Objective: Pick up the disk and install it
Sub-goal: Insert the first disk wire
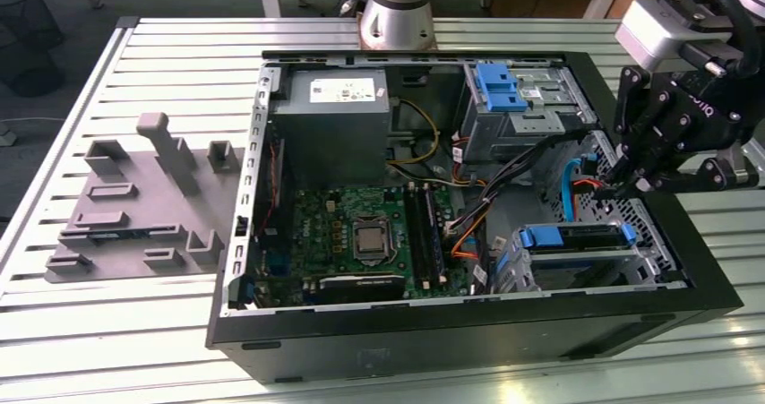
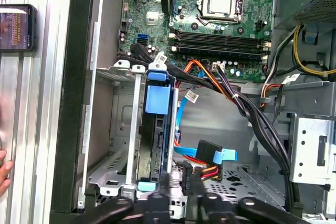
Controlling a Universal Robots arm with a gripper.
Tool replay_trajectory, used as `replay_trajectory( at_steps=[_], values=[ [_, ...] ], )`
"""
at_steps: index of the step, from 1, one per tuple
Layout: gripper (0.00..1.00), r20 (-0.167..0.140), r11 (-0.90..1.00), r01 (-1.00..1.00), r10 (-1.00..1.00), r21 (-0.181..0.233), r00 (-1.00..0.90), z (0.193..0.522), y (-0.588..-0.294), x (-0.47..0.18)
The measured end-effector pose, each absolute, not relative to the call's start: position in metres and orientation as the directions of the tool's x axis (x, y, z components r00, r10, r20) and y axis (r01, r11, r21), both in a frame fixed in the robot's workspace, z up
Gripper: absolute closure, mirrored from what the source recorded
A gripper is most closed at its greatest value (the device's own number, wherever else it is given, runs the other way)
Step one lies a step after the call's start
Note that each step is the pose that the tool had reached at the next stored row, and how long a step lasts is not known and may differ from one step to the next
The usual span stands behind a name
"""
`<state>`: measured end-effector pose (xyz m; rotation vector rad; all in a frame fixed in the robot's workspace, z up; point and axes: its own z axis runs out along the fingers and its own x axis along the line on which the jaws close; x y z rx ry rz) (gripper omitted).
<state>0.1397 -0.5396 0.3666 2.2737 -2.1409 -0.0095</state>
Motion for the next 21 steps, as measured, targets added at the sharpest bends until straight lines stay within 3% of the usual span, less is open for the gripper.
replay_trajectory(
  at_steps=[2, 16, 18, 20, 21],
  values=[
    [0.63, 0.008, -0.060, -0.998, -0.998, 0.018, 0.060, 0.3665, -0.5395, 0.1397],
    [0.63, 0.008, -0.060, -0.998, -0.998, 0.018, 0.060, 0.3665, -0.5390, 0.1397],
    [0.64, 0.008, -0.060, -0.998, -0.998, 0.018, 0.060, 0.3666, -0.5389, 0.1397],
    [0.77, 0.008, -0.060, -0.998, -0.998, 0.018, 0.060, 0.3666, -0.5388, 0.1397],
    [0.77, 0.008, -0.060, -0.998, -0.998, 0.018, 0.060, 0.3665, -0.5388, 0.1397]
  ],
)
